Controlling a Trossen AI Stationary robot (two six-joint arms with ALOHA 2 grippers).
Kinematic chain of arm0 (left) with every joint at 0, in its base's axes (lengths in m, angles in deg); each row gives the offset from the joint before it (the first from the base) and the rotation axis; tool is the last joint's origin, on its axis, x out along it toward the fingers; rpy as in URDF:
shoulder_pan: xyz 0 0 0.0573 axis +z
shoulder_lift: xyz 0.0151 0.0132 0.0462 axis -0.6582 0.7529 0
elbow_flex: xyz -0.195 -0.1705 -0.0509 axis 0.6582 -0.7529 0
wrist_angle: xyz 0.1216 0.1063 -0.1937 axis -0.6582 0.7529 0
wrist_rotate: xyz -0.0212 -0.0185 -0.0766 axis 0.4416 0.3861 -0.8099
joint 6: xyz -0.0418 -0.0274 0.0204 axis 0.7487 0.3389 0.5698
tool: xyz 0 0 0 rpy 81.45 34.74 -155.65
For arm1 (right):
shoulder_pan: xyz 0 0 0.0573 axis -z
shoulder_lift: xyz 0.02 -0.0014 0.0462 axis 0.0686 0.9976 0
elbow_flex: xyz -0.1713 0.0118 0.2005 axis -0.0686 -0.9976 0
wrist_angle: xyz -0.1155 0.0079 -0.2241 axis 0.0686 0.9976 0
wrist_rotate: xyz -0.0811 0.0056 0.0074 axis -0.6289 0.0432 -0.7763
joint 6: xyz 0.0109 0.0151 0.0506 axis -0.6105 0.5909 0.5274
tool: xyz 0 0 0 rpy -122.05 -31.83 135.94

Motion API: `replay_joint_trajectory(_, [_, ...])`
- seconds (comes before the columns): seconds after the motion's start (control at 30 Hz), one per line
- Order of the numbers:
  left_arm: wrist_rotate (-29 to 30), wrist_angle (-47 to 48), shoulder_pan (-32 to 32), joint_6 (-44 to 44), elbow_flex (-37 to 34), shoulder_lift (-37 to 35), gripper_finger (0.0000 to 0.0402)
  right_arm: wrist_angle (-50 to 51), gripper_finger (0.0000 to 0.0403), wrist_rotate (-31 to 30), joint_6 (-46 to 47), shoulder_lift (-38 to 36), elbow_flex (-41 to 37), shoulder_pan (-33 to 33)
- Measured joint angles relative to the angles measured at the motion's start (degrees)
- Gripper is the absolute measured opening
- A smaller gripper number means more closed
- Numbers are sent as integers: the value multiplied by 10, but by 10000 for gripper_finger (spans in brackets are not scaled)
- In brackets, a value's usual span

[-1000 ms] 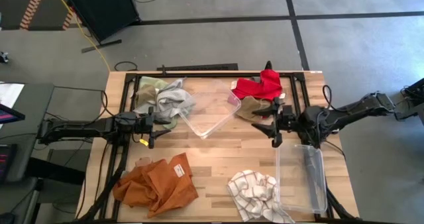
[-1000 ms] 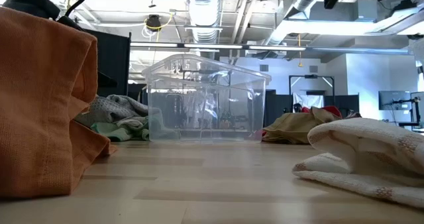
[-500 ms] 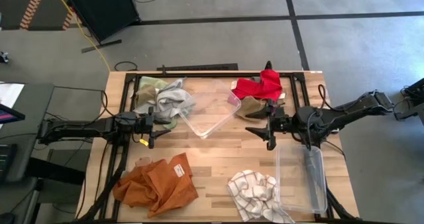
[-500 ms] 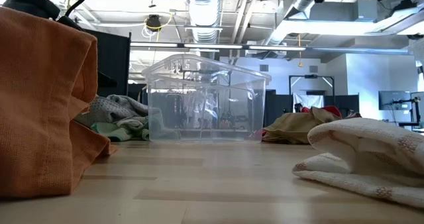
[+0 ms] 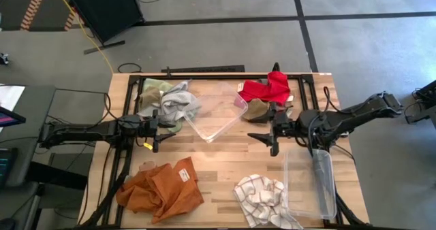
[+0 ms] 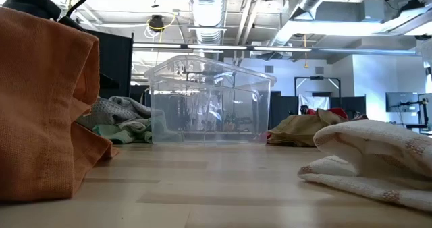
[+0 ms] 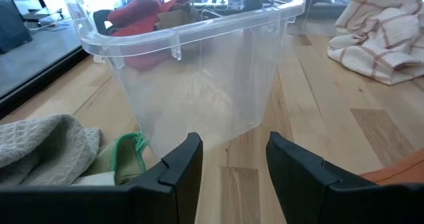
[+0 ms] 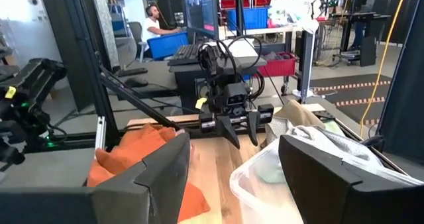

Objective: Sort towels by color in basket
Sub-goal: Put the red towel into the top transparent bin

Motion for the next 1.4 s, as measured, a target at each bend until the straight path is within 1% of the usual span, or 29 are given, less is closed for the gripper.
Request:
replay_joint_trajectory(0.47, [0,0,0,0,0,0,160,8,260,0,0,-1,1,0])
replay_joint_trajectory(1.4, [0,0,0,0,0,0,160,85,260,-1,0,-1,1,0])
